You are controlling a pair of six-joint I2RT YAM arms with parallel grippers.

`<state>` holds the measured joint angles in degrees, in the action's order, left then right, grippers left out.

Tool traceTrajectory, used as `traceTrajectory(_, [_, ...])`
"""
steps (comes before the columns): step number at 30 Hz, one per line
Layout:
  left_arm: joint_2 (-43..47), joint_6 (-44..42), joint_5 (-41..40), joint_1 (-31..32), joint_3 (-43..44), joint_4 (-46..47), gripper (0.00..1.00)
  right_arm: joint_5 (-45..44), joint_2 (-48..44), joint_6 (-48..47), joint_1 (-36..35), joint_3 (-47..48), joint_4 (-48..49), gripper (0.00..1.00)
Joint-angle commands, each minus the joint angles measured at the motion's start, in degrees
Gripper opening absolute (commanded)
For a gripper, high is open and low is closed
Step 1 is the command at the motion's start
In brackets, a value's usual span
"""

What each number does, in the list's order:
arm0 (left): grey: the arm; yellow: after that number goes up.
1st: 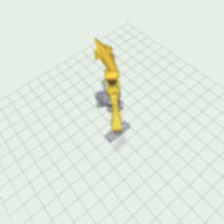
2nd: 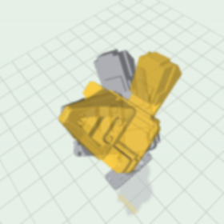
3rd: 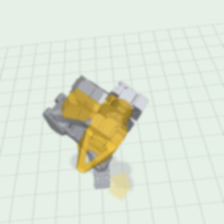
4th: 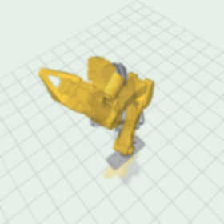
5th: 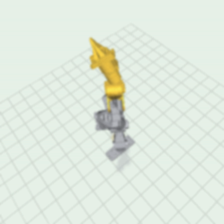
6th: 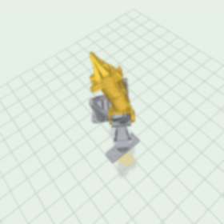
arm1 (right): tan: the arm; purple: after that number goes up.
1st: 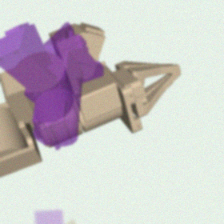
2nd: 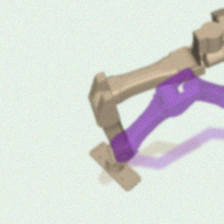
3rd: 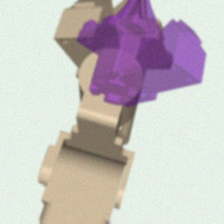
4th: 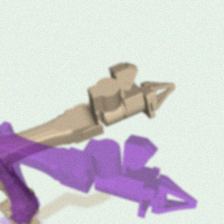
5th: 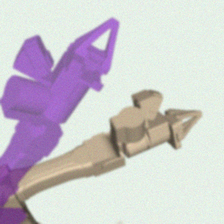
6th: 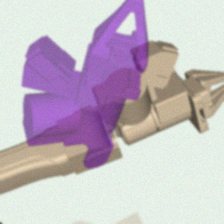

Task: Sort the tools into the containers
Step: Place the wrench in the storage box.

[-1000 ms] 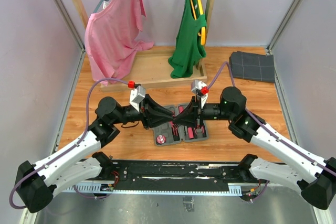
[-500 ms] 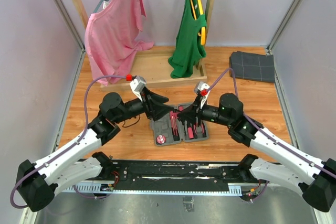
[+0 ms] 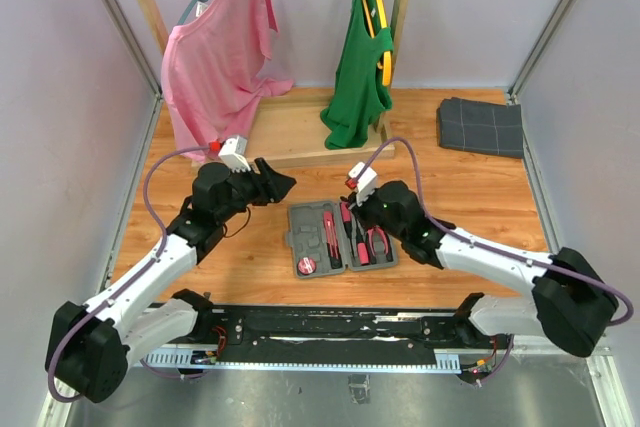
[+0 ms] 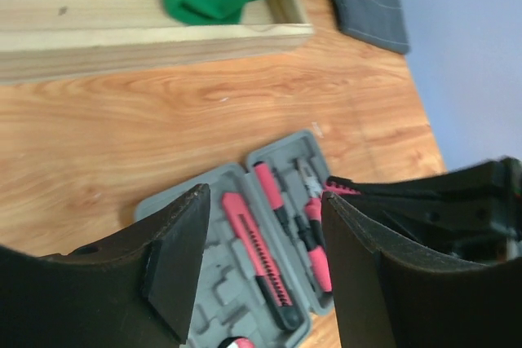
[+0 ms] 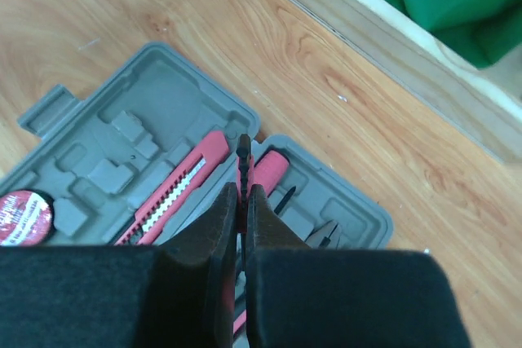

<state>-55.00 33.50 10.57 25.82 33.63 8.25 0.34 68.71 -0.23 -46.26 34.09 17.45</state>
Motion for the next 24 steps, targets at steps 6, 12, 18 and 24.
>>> traceTrajectory(6, [-0.79,2.90,-7.19,-3.18,-7.04,-0.80,0.61,-2.40,10.02,-32.34,-11.10,2.27,9.57,0.04])
traceTrajectory(12, [1.16,2.58,-10.94,-3.38,-11.32,0.14,0.61,-2.81,18.08,-41.60,-14.66,8.62,3.74,0.03])
traceTrajectory(18, [3.46,2.29,-13.89,-3.92,-15.40,2.75,0.61,-4.28,23.29,-45.14,-15.66,13.17,2.28,0.04])
traceTrajectory(24, [-0.32,2.67,-10.60,-8.03,-16.37,8.94,0.61,-6.55,27.52,-47.78,-15.94,16.06,1.83,0.05])
